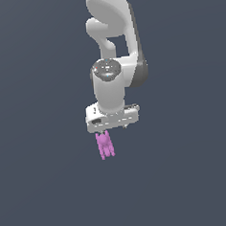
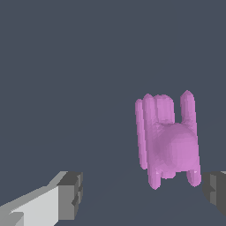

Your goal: Pick up the object and move it to a goal position.

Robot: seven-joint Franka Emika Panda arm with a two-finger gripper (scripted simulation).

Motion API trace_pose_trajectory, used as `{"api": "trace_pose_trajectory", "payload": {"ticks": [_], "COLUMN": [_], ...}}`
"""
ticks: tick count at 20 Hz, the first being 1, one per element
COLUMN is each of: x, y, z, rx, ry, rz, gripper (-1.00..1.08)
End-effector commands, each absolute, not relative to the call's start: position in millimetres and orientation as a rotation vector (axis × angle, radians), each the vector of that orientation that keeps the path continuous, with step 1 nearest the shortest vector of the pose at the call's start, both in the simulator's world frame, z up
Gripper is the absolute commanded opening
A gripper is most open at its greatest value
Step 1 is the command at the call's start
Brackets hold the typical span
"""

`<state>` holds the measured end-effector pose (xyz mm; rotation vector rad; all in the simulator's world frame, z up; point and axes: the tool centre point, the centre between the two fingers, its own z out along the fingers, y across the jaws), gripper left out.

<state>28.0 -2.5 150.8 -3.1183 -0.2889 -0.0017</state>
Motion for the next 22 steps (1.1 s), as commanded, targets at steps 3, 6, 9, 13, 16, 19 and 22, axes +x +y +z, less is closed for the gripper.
{"api": "trace_pose_trajectory", "payload": {"ticks": [3, 6, 9, 13, 16, 19, 22], "x": [40.7, 46.0, 49.2, 50.7, 49.9, 49.8, 49.5], "y": [-27.2, -38.7, -46.2, -50.1, -49.3, -49.5, -49.7], "z": [141.5, 137.0, 134.1, 132.6, 131.3, 122.6, 106.6], "rx": [-3.117, -3.115, -3.114, -3.114, -3.115, -3.115, -3.114], "ry": [-0.355, -0.386, -0.406, -0.415, -0.41, -0.411, -0.412], "rz": [-0.001, -0.001, 0.0, 0.0, 0.001, 0.001, 0.0], "gripper": [1.0, 1.0, 1.0, 1.0, 1.0, 1.0, 1.0]}}
